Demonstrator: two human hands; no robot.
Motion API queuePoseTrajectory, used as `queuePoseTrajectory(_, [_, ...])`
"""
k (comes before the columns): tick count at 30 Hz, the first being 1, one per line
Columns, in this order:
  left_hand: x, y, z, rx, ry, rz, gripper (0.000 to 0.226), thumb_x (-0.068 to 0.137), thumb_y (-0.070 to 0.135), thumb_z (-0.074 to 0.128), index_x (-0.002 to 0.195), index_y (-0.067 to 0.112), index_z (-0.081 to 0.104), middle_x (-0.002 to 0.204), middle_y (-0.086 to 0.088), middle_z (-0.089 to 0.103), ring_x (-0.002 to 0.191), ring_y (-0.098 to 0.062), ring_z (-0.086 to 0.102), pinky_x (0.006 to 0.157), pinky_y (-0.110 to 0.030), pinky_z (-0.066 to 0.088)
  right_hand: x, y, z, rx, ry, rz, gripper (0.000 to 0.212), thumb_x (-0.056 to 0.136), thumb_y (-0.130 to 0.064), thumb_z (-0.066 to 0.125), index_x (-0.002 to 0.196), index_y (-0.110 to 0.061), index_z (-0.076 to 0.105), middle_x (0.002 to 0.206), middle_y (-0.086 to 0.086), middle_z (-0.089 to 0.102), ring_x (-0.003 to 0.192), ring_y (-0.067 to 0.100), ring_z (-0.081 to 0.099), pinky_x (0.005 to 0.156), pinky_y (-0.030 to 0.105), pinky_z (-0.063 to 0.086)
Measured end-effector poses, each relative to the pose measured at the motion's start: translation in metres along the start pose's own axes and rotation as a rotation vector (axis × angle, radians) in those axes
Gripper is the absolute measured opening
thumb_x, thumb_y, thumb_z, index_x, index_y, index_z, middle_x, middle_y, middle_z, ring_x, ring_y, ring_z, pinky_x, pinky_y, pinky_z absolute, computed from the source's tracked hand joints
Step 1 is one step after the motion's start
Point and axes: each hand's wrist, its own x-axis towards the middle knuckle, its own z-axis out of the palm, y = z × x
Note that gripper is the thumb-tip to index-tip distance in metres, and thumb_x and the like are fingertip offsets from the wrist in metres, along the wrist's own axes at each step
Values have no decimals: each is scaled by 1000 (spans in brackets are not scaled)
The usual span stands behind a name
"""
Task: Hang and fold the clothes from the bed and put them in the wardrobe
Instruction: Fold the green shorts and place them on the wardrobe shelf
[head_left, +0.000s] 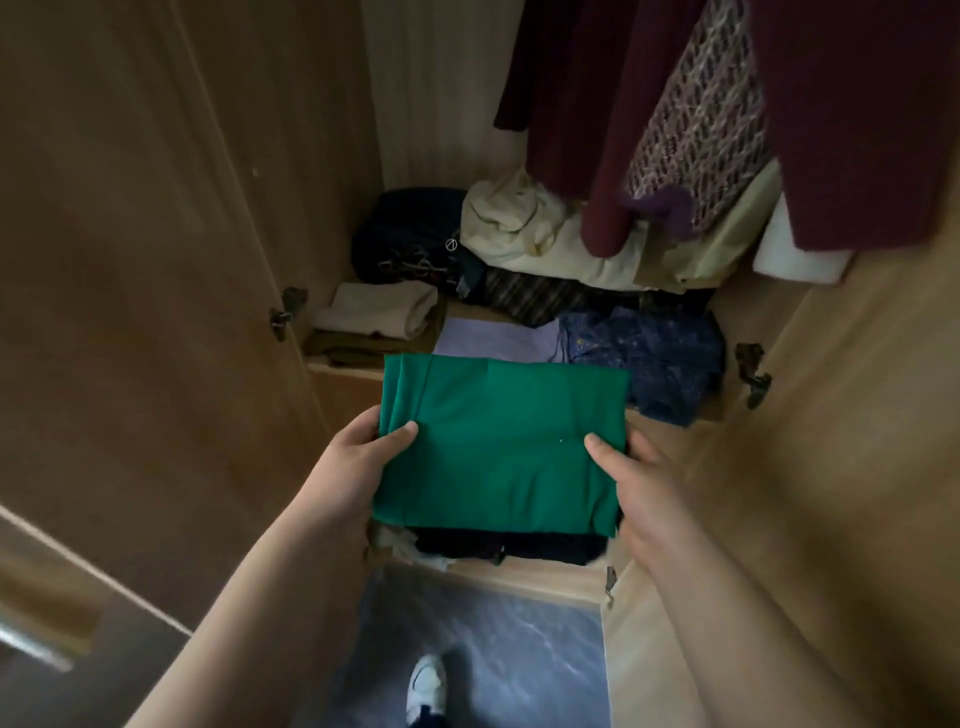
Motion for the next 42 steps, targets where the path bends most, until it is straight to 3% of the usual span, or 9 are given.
queuePoseTrajectory(3, [69, 6, -4, 8, -34, -3, 20, 100, 19, 56, 117, 24, 66, 114, 5, 74, 104, -16, 70, 91, -38, 54, 64, 4, 17, -3, 11, 3, 25, 96, -6, 58, 116, -19, 66, 107, 3, 76, 97, 22, 72, 72, 35, 58])
queuePoseTrajectory(12, [292, 13, -8, -72, -142, -154, 28, 99, 12, 58, 127, 9, 62, 119, -12, 72, 110, -32, 68, 97, -48, 53, 238, 3, 64, -60, 141, 14, 19, 98, -8, 57, 113, -11, 67, 107, 10, 74, 91, 25, 73, 71, 38, 60])
queuePoseTrajectory(16, [355, 5, 1, 53, -152, -186, 18, 99, 12, 58, 115, 9, 66, 114, -15, 73, 107, -35, 69, 96, -52, 54, 297, 8, 65, -315, 249, -3, 18, 98, -19, 61, 113, -14, 67, 113, 6, 71, 100, 27, 69, 93, 49, 55])
queuePoseTrajectory(19, [396, -10, 6, 251, -146, -177, 8, 98, 14, 62, 101, 16, 69, 113, -15, 72, 102, -35, 70, 94, -52, 55, 327, 16, 64, -650, 290, -25, 29, 98, -25, 59, 123, -11, 62, 119, 11, 65, 106, 31, 63, 91, 43, 52])
queuePoseTrajectory(22, [411, -16, 8, 616, -153, -151, 24, 93, 18, 68, 116, 14, 63, 118, -9, 70, 103, -28, 67, 94, -43, 55, 339, 28, 57, -902, 302, -33, 40, 95, -15, 59, 135, -9, 54, 127, 15, 61, 113, 34, 59, 90, 38, 48])
queuePoseTrajectory(24, [406, -13, 9, 760, -104, -66, 44, 92, 15, 67, 133, 12, 51, 125, -8, 64, 112, -28, 62, 96, -35, 51, 337, 36, 53, -1058, 338, -155, 46, 90, -7, 57, 136, -9, 52, 130, 14, 58, 118, 34, 55, 98, 41, 47])
queuePoseTrajectory(29, [398, -8, 28, 1096, -40, 565, 52, 94, 24, 54, 143, 14, 43, 142, -11, 48, 133, -29, 41, 113, -45, 36, 340, 35, 74, -1354, 168, -633, 49, 91, -10, 56, 140, -8, 51, 147, 13, 47, 136, 31, 39, 115, 41, 32])
queuePoseTrajectory(34, [406, -47, 53, 1433, -304, 443, 66, 100, 62, 19, 159, 36, 4, 168, 1, 3, 154, -21, -5, 124, -48, 3, 356, 59, 78, -1659, 30, -351, 72, 95, -56, 18, 155, -19, 29, 163, 7, 24, 150, 30, 21, 118, 50, 24])
queuePoseTrajectory(42, [405, -52, 55, 1483, -342, 329, 66, 99, 65, 15, 158, 40, -1, 168, 4, -4, 154, -19, -9, 124, -49, -3, 356, 71, 73, -1687, -27, -163, 80, 88, -64, 3, 159, -26, 9, 167, -1, 1, 153, 22, 0, 122, 45, 16])
